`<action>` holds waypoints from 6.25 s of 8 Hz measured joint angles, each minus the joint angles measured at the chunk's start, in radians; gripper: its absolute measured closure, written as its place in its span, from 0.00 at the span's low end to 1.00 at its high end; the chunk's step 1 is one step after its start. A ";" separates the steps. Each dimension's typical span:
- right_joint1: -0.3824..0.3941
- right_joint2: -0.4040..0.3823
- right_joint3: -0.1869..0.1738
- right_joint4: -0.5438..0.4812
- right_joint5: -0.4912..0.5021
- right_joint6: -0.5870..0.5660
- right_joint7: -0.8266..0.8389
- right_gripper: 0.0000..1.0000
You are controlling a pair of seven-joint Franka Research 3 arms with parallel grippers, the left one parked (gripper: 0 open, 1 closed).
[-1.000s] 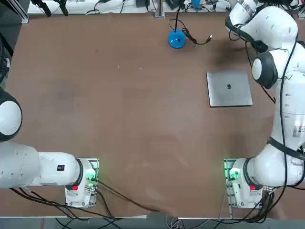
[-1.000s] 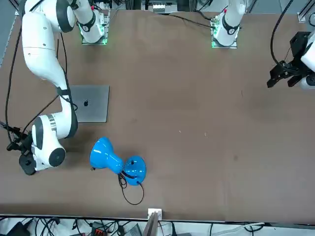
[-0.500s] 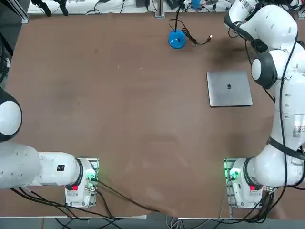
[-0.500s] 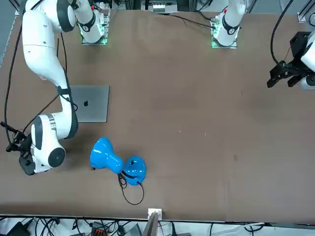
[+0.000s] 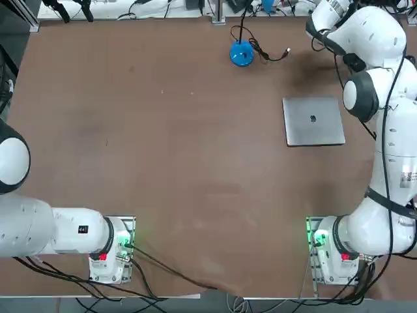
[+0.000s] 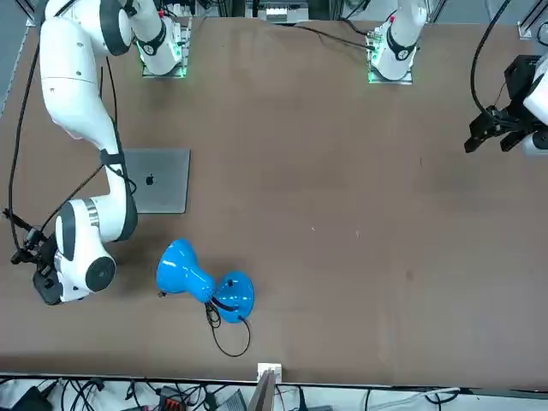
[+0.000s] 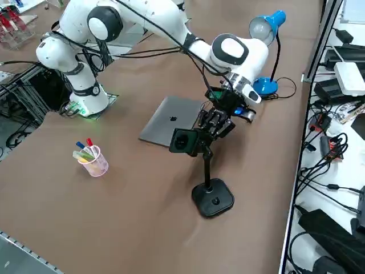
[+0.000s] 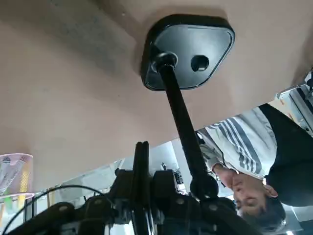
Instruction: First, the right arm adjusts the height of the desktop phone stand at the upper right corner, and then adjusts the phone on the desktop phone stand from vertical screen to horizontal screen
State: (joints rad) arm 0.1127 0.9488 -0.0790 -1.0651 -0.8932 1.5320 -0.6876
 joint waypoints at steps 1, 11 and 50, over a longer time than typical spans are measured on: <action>0.000 0.000 0.000 0.007 0.011 -0.002 0.000 0.78; 0.004 -0.043 -0.001 0.026 0.078 -0.013 0.000 0.84; -0.086 -0.999 -0.012 -0.622 0.881 0.109 0.566 0.00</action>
State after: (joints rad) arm 0.0271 -0.0501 -0.0907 -1.6869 -0.0124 1.6410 -0.1212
